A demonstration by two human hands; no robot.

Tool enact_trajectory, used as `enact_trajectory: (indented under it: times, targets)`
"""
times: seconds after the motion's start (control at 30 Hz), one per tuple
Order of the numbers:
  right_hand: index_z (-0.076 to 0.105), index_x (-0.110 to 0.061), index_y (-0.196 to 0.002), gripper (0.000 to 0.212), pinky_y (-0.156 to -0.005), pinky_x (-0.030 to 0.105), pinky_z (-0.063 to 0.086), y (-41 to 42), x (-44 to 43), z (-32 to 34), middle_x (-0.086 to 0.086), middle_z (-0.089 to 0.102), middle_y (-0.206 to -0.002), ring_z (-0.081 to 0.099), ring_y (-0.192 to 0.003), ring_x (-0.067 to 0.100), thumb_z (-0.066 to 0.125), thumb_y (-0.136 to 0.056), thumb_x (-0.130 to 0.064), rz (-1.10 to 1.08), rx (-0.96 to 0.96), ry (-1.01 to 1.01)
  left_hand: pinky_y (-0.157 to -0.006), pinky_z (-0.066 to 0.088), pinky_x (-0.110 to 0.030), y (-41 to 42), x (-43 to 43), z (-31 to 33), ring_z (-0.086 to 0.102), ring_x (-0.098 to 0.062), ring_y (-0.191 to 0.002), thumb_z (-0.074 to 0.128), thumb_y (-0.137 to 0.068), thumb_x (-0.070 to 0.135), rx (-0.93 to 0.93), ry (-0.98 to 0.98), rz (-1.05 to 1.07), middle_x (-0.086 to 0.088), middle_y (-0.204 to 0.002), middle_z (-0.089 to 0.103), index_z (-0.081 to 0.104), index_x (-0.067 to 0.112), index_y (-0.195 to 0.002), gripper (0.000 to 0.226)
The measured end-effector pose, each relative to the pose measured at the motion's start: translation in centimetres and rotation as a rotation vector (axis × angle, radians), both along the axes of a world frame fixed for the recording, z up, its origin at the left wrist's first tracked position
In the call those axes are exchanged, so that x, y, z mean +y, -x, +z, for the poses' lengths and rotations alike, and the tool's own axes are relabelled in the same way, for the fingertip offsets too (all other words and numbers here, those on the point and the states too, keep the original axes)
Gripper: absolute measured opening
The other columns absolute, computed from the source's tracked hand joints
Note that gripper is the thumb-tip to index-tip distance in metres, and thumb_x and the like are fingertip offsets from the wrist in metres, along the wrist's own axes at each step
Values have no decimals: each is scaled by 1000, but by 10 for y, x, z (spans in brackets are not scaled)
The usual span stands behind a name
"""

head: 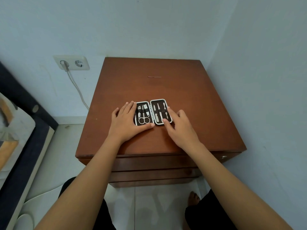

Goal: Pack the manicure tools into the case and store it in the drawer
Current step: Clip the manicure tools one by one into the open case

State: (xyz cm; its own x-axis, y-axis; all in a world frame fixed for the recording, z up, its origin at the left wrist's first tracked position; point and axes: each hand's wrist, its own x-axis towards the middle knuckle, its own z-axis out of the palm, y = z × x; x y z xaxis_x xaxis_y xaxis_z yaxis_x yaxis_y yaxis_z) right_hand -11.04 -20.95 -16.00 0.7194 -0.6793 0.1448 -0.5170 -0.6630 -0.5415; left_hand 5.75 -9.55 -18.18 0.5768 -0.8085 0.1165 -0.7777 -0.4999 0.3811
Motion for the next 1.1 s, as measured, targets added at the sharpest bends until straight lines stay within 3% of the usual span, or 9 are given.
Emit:
enact_trajectory:
  times: [0.07, 0.17, 0.3, 0.47, 0.67, 1.1]
  targets:
    - [40, -18, -137, 46, -80, 29, 44, 6, -6, 1, -1, 41, -97, 47, -90, 14, 46, -94, -32, -47, -137, -76, -115, 2, -38, 10, 4, 0, 8, -9, -145, 32, -56, 92, 0, -3, -9, 4, -158, 18, 19, 19, -149, 119]
    - [51, -11, -130, 39, -98, 34, 41, 3, -29, 2, 1, 46, -101, 50, -102, 21, 50, -93, -23, -79, -184, -46, -114, 2, -36, 26, 10, 2, 7, -8, -145, 31, -56, 92, 14, 1, -21, 5, -158, 18, 19, 20, -149, 118]
    - [49, -12, -132, 41, -104, 40, 35, -17, -65, 4, 9, 50, -124, 41, -121, 26, 44, -94, -26, -88, -49, 52, -114, 2, -35, 47, 17, 4, 7, -6, -144, 31, -56, 92, 25, 12, -35, 7, -157, 18, 20, 22, -149, 117]
    - [28, -19, -144, 52, -115, 43, 19, -52, -91, 13, 4, 25, -154, 17, -143, 23, 39, -96, -35, 33, 173, 125, -115, 3, -37, 60, 27, 10, 8, -6, -144, 32, -56, 93, 16, 40, -41, 9, -156, 18, 20, 24, -149, 115]
    - [23, -19, -146, 53, -118, 43, 7, -69, -110, 21, 1, 16, -157, 10, -145, 20, 32, -98, -40, 122, 333, 131, -115, 3, -36, 67, 29, 15, 8, -6, -144, 32, -56, 93, 16, 68, -57, 10, -156, 19, 21, 25, -148, 115]
    - [30, -17, -143, 47, -117, 38, 10, -37, -107, -19, -1, 25, -155, 19, -143, 15, 35, -98, -29, 55, 204, 109, -115, 4, -36, -12, -4, -4, 10, -8, -144, 34, -55, 92, 28, 11, -7, 7, -156, 21, 23, 24, -148, 115]
